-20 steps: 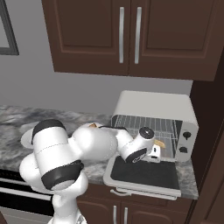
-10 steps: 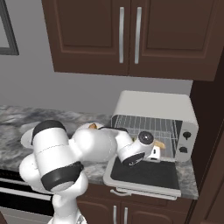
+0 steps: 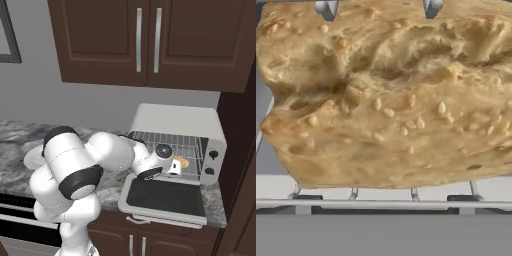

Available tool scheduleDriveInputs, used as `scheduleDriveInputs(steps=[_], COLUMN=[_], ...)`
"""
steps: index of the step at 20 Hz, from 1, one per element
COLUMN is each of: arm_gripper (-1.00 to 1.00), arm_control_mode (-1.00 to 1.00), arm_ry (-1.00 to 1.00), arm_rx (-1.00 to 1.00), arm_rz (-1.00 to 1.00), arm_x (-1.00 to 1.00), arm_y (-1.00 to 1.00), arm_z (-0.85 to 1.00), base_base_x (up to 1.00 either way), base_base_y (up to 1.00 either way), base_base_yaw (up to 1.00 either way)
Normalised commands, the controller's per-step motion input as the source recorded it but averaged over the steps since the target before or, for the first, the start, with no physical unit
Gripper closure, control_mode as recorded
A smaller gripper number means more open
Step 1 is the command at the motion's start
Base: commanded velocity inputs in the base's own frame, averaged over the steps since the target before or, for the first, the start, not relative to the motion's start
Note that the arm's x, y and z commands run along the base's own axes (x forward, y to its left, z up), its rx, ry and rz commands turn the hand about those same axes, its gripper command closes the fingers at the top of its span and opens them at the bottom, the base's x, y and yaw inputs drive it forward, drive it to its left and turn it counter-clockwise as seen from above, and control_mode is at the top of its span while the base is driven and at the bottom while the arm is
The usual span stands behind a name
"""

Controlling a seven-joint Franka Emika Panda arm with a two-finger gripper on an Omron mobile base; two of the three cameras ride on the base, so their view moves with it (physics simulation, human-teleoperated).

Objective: Open the toaster oven door. Place the baguette on the bottom rack in the toaster oven and place the chicken drumstick on the top rack.

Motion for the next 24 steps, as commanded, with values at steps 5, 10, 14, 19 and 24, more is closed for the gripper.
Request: scheduleDriveInputs(steps=[5, 10, 14, 19, 24], arm_gripper=[-1.0, -1.0, -1.0, -1.0, -1.0], arm_control_mode=[-1.0, -1.0, -1.0, -1.0, -1.0], arm_ry=[-0.01, 0.0, -0.01, -0.02, -0.09], arm_rx=[0.0, 0.0, 0.0, 0.0, 0.0], arm_rz=[0.0, 0.0, 0.0, 0.0, 0.0], arm_x=[0.15, 0.16, 0.13, 0.06, -0.11], arm_y=[0.0, -0.03, -0.01, -0.03, -0.08], arm_z=[0.13, 0.11, 0.07, 0.06, 0.03], base_base_x=[0.0, 0.0, 0.0, 0.0, 0.0], base_base_y=[0.0, 0.0, 0.0, 0.0, 0.0], base_base_yaw=[0.0, 0.0, 0.0, 0.0, 0.0])
